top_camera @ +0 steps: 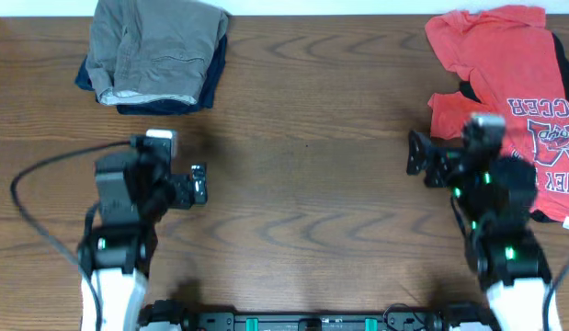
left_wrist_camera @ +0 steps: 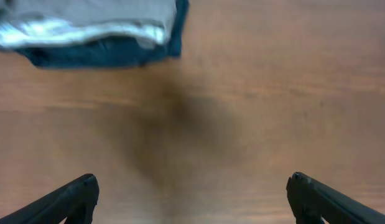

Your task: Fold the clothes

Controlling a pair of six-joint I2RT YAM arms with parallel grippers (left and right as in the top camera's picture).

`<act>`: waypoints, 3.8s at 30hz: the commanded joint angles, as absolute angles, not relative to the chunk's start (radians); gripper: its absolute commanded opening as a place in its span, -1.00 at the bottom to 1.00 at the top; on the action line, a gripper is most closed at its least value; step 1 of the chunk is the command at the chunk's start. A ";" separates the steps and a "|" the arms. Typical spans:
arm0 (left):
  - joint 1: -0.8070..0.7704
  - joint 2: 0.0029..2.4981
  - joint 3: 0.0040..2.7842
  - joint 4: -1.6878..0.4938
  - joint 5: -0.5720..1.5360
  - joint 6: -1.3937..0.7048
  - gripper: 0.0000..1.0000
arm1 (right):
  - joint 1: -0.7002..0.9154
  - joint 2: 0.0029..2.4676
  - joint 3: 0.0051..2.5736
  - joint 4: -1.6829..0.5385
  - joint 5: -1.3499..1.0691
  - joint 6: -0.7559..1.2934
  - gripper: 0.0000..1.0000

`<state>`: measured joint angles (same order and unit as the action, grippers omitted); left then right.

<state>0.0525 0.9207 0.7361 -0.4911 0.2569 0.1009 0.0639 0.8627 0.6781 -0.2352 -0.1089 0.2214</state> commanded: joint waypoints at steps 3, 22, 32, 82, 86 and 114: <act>0.048 1.097 0.790 -0.507 0.281 0.092 0.96 | 0.052 1.115 0.847 -0.355 -0.124 0.152 0.99; 0.048 1.380 0.789 -0.357 0.367 0.092 0.96 | 0.005 1.595 0.884 -0.043 0.155 0.171 0.64; 0.048 1.380 0.789 -0.356 0.367 0.092 0.96 | 0.005 1.760 0.884 0.032 0.330 0.170 0.48; 0.048 1.380 0.789 -0.357 0.366 0.092 0.96 | 0.005 1.873 0.888 0.062 0.130 0.262 -0.97; 0.048 1.380 0.789 -0.356 0.366 0.092 0.96 | 0.005 1.784 0.891 -0.017 0.085 0.276 -0.97; 0.048 1.378 0.789 -0.327 0.367 0.091 0.97 | 0.685 1.449 1.124 -0.405 -0.220 0.252 -0.97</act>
<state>0.0502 1.3769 0.7719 -0.3317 0.3603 0.1009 0.5770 1.4651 1.0782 -0.4000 -0.1703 0.2584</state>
